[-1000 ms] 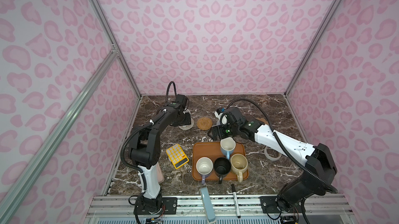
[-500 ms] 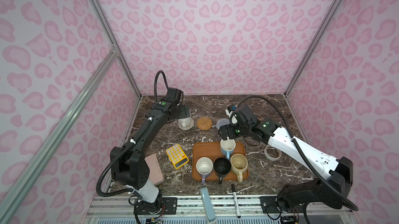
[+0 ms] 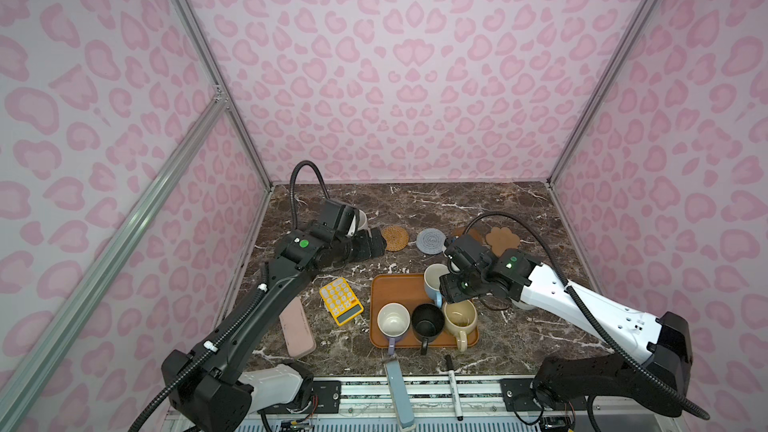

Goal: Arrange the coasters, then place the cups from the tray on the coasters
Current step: 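Draw the left gripper back while right gripper lowers into the light blue mug, then lift the light blue mug with the right gripper toward the rattan coaster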

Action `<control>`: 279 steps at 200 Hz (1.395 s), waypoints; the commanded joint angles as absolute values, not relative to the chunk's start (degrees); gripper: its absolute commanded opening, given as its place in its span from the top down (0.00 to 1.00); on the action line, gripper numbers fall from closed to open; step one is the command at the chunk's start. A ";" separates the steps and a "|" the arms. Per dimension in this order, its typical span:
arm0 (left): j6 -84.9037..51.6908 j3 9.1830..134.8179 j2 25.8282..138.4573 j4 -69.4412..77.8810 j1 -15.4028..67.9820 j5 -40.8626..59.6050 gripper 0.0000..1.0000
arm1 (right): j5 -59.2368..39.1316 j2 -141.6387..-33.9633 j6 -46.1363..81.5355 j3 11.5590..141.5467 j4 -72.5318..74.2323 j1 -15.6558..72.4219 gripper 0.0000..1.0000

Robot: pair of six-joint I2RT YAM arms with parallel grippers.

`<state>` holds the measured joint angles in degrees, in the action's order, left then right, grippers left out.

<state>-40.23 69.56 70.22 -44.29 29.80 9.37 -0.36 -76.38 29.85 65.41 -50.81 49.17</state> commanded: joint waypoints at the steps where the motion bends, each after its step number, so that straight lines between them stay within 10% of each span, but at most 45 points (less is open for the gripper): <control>1: -47.32 65.04 68.07 -37.38 31.92 16.79 0.03 | -1.99 -77.53 33.05 64.62 -47.08 50.72 0.39; 279: -57.55 55.73 65.33 -28.89 38.66 14.82 0.03 | 2.63 -90.13 36.57 62.57 -37.97 50.53 0.78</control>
<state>-55.96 56.36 66.06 -31.53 38.59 15.07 1.02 -89.32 36.45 62.41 -39.27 50.52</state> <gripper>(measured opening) 0.971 0.245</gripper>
